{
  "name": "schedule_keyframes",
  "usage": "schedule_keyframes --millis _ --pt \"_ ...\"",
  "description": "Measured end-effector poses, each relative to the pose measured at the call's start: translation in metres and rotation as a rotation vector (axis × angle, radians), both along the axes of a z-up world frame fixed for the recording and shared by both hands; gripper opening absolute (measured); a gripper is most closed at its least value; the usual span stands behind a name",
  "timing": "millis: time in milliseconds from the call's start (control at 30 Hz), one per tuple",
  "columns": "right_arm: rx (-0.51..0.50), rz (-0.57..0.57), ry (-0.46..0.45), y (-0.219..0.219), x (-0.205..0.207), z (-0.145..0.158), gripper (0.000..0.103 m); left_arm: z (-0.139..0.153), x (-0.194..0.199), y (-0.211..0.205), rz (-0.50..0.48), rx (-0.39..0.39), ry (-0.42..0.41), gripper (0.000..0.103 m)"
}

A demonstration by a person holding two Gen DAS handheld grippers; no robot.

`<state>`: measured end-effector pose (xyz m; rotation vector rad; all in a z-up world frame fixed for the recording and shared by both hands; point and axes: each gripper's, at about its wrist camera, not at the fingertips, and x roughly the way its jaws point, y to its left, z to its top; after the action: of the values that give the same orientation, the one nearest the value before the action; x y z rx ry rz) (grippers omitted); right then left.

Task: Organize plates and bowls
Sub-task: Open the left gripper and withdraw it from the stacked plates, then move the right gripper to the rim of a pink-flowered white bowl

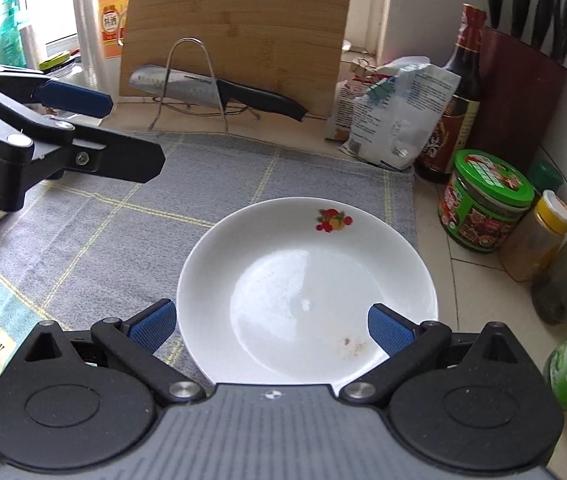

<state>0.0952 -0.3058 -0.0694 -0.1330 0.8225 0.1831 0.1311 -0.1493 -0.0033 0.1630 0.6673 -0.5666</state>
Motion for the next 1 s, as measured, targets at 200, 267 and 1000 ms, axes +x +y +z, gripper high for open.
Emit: schedule_keyframes --millis 200,267,1000 --pt "0.008 0.078 0.003 0.028 0.008 0.002 0.103 -0.015 -0.013 0.049 0.130 -0.014 0.031 0.100" --pt "-0.001 0.099 0.002 0.041 0.011 0.002 0.103 -0.018 -0.017 0.067 0.149 0.000 0.021 0.100" --pt "-0.008 0.198 0.021 0.259 0.054 0.006 0.103 -0.058 -0.049 0.287 0.265 0.127 0.021 0.100"
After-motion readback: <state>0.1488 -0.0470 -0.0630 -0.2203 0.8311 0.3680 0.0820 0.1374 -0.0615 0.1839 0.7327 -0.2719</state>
